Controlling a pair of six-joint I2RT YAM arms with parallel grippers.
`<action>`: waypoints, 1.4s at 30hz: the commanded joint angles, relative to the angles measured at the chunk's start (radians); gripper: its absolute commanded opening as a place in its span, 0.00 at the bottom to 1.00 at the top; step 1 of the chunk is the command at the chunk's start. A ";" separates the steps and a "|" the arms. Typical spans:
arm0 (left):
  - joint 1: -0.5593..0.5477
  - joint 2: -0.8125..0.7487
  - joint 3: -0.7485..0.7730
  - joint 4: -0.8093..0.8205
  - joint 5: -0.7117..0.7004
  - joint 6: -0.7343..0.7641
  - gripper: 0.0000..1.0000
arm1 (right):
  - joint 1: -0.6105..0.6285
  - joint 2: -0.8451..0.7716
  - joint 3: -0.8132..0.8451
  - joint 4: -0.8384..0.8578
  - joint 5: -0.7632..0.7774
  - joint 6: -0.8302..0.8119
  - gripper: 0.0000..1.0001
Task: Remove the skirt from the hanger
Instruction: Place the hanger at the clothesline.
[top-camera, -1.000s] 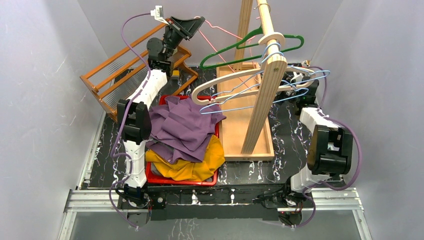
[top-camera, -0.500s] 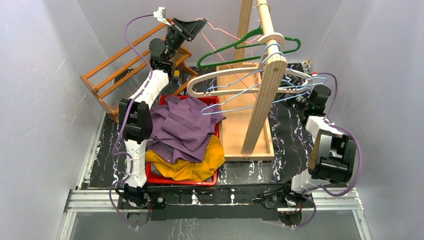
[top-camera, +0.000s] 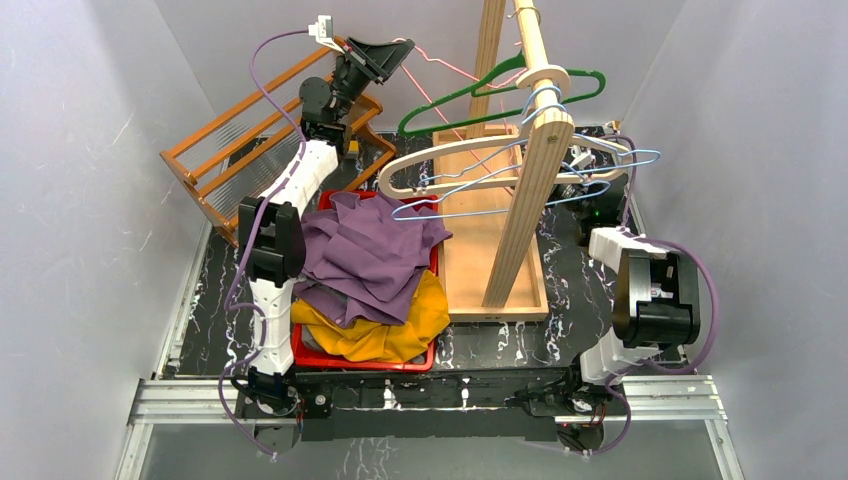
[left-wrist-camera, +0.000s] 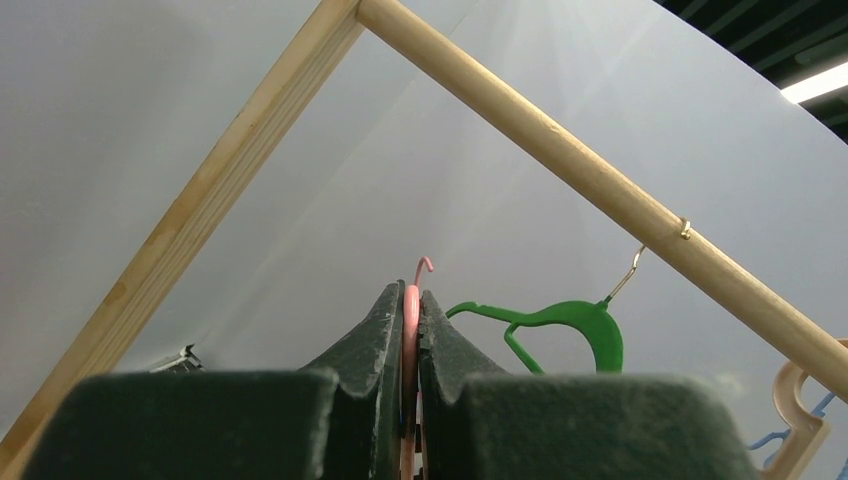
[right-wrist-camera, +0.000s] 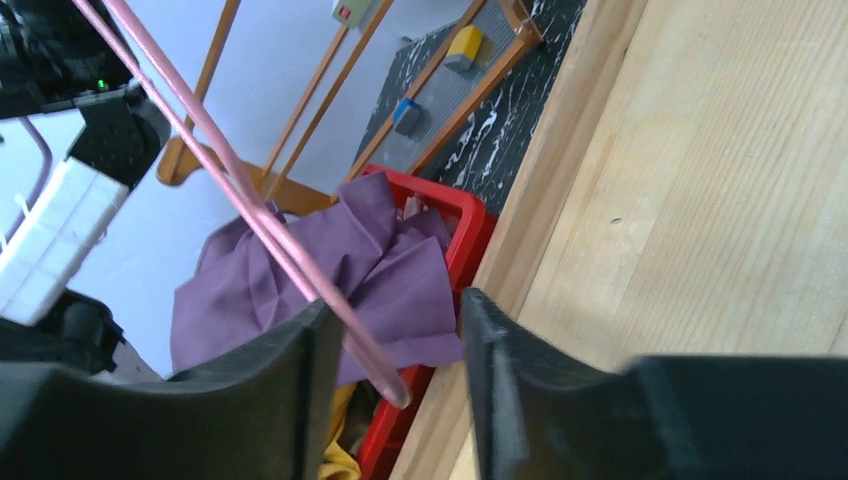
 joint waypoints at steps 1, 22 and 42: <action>-0.005 -0.011 0.057 0.049 0.016 -0.017 0.00 | -0.003 0.031 0.033 0.220 0.080 0.091 0.41; -0.162 0.123 0.386 -0.052 0.194 0.095 0.00 | -0.086 0.196 0.070 0.579 0.282 0.245 0.00; -0.189 -0.098 0.224 -0.079 0.175 0.230 0.00 | -0.090 0.185 0.232 0.707 0.256 0.373 0.00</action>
